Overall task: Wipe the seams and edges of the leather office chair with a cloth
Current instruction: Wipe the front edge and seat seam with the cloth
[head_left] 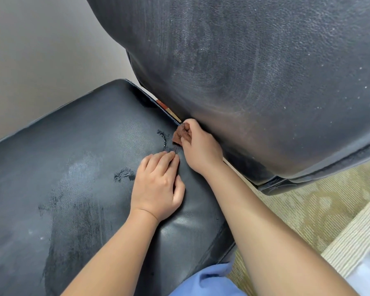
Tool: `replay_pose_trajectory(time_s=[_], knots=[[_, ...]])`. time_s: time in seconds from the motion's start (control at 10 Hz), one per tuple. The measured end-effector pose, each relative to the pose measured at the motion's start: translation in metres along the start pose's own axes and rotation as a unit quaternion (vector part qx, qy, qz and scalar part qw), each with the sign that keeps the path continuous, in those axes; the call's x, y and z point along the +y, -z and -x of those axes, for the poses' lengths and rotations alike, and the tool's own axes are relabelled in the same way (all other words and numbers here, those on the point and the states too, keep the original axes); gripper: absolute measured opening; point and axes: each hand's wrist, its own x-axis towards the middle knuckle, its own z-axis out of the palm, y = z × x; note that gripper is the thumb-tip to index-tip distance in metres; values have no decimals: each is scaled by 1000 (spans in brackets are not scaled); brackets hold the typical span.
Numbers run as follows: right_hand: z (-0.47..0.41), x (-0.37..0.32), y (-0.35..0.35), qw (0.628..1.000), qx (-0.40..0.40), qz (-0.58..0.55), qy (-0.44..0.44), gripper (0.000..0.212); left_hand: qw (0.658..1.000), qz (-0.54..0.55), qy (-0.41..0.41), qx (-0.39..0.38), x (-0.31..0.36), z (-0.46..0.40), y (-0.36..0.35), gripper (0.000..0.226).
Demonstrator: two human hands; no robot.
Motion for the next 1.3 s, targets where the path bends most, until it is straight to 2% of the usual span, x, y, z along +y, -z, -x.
replay_pose_trajectory(time_s=[0.2,0.3,0.5,0.7,0.9,1.3], knots=[[14,15,5,997,-37,-18,64,38,1000,-1,3,-4,0,0,0,42],[29,27,5,996,-21,-29,79,40,1000,0,7,-13,0,0,1,43],[24,23,-1,997,10,-38,67,33,1000,1,8,-13,-1,-1,-1,44],[3,8,-1,999,9,-45,19,24,1000,1,3,-5,-1,0,-2,43],[-9,-2,-2,999,1,-38,6,27,1000,1,2,1,-1,-1,-2,43],[67,45,16,999,25,-23,-38,35,1000,3,9,-18,1,0,2,42]])
